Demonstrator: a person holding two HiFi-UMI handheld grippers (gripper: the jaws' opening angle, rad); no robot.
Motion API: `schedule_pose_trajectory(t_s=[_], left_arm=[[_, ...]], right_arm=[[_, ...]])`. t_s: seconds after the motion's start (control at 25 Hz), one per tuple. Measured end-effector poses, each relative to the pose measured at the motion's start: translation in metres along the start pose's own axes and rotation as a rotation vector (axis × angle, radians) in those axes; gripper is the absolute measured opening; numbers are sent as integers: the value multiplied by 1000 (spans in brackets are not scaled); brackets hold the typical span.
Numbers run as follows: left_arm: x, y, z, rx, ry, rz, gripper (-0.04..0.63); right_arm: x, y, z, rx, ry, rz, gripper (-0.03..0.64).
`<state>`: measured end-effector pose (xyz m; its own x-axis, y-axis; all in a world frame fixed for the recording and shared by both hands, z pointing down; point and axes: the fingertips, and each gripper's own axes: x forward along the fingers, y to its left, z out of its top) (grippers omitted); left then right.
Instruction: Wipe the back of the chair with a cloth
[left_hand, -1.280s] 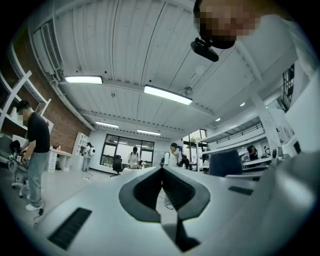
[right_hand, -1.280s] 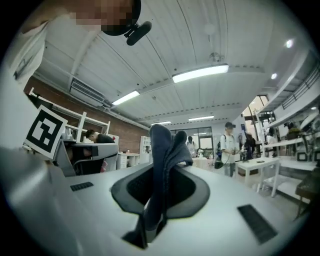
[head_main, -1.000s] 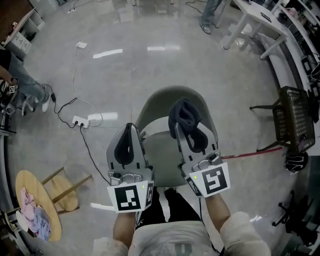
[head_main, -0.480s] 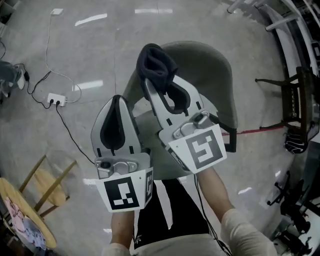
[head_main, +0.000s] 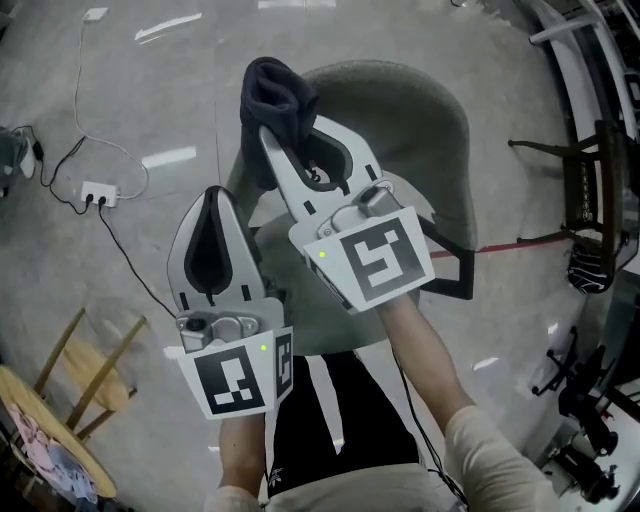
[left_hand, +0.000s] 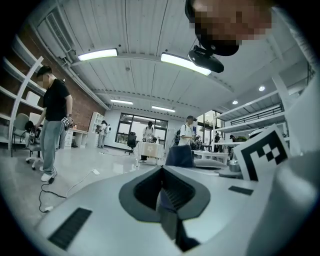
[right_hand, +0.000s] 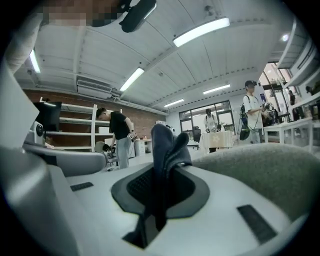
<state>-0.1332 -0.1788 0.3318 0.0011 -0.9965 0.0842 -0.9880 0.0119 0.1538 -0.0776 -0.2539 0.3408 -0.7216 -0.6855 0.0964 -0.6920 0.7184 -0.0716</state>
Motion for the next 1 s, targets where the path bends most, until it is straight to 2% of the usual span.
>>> schedule_pose_trajectory(t_s=[0.36, 0.6, 1.0], left_arm=[[11, -29, -13, 6, 29, -41, 15], [19, -45, -18, 6, 39, -62, 15], [21, -91, -30, 6, 70, -149, 15]], right_arm=[[-15, -46, -1, -38, 2, -134, 57], [-43, -94, -7, -21, 28, -278, 57], [-106, -156, -13, 24, 50, -488, 57]])
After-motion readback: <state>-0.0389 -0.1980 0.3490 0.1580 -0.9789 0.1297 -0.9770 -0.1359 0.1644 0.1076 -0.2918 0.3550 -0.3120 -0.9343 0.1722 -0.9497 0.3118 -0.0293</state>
